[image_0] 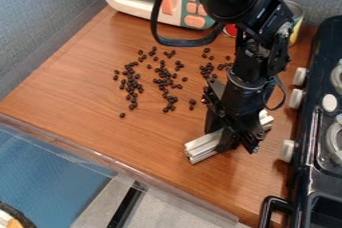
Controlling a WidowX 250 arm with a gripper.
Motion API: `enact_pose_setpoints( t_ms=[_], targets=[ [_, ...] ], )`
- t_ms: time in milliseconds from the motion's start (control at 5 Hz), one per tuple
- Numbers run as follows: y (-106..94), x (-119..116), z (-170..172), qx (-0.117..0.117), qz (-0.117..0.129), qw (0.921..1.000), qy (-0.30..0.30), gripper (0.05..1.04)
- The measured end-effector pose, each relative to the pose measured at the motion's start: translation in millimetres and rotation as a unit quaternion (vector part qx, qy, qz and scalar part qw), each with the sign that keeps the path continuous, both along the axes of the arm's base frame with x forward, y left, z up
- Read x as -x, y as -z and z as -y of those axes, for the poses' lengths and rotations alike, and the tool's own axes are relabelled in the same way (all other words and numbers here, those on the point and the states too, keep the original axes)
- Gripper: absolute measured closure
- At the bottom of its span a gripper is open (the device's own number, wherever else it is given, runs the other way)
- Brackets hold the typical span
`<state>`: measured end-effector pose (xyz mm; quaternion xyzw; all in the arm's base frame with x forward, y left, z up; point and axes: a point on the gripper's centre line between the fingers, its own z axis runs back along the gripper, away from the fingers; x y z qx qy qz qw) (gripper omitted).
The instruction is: Sweep into pile
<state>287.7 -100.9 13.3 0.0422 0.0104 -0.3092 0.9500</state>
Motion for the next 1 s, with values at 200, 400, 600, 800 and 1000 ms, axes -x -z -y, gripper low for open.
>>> enact_pose_setpoints(
  t_ms=[200,400,600,800,1000],
  targets=[
    [0.7,-7.0,-2.2,0.000,0.001,0.9998,-0.021,0.710],
    [2.3,-17.6,-4.1,0.001,0.000,0.9990,-0.044,0.710],
    [2.3,-27.9,-2.8,0.002,0.006,0.9981,-0.061,0.710],
    [2.5,-31.6,-5.3,-0.004,0.005,0.9975,-0.071,0.710],
    [3.5,-33.3,-8.2,-0.010,0.007,0.9961,-0.087,0.710]
  ],
)
